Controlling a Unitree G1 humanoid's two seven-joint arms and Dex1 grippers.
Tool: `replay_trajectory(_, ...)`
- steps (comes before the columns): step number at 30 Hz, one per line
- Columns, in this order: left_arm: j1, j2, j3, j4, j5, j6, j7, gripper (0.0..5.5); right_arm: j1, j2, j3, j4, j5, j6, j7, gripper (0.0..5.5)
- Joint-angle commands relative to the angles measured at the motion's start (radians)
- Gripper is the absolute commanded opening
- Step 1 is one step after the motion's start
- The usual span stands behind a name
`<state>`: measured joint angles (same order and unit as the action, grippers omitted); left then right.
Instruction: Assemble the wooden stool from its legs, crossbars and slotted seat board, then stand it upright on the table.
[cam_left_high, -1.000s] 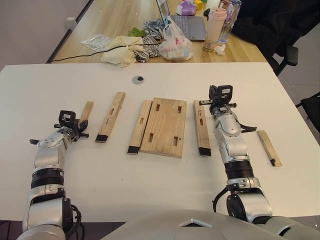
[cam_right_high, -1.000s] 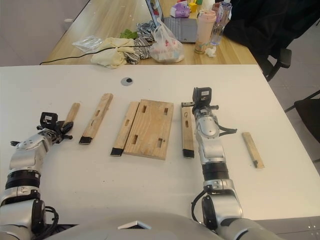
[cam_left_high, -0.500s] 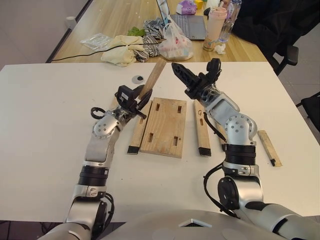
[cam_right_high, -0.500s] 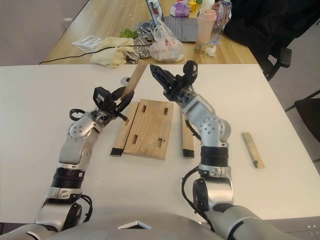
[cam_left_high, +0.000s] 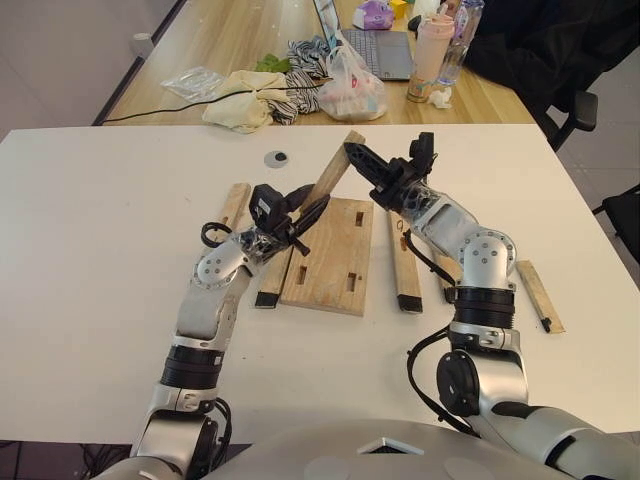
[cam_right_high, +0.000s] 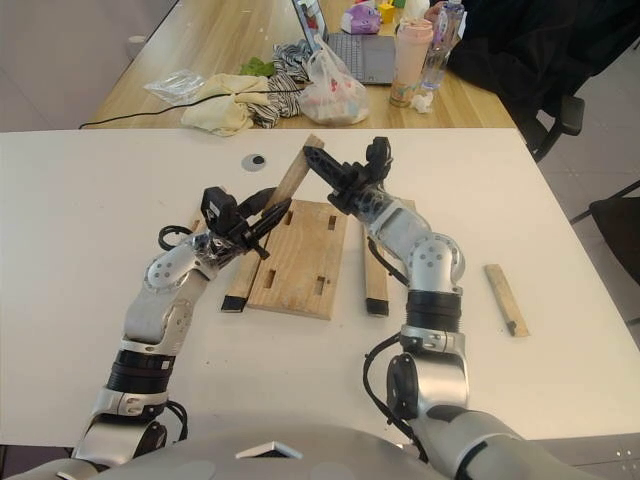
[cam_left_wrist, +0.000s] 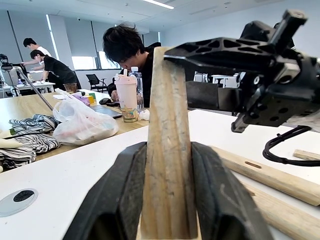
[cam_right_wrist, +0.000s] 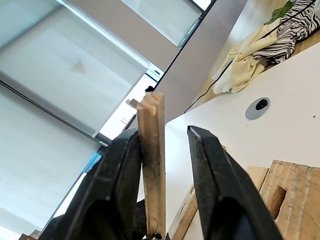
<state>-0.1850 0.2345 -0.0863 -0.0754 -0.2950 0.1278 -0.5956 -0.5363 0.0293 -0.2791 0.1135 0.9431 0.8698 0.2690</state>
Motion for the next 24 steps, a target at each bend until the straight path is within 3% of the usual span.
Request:
replay_trajectory(1,0.009,0.010,-0.012,-0.022,-0.007,0.015,-0.023,1.25,-0.017,0.002,-0.004,0.005,0.018,0.025,-0.019,1.01)
replay_trajectory(5,0.014,0.017,-0.018,-0.022,0.006,0.012,-0.028,1.25,-0.016,0.000,-0.004,0.008,0.013,0.019,-0.025,0.46)
replay_trajectory(12,-0.001,0.015,-0.018,0.014,0.061,0.004,0.012,1.25,-0.004,0.000,0.004,0.000,-0.030,-0.032,-0.038,0.42)
replay_trajectory(13,-0.008,0.011,-0.015,0.024,0.072,0.010,0.031,1.62,0.000,0.001,0.007,-0.002,-0.042,-0.048,-0.042,0.40)
replay_trajectory(16,-0.019,-0.011,-0.011,0.030,0.064,0.032,0.054,1.96,0.008,-0.016,0.011,0.012,-0.164,-0.194,-0.081,0.38)
replay_trajectory(20,-0.016,-0.033,0.000,0.038,0.083,0.047,0.122,2.52,0.001,-0.118,-0.048,0.062,-0.310,-0.388,-0.109,0.38)
replay_trajectory(24,-0.010,-0.039,0.038,0.078,0.146,0.042,0.244,2.81,0.059,-0.258,-0.121,0.036,-0.329,-0.401,-0.069,0.38)
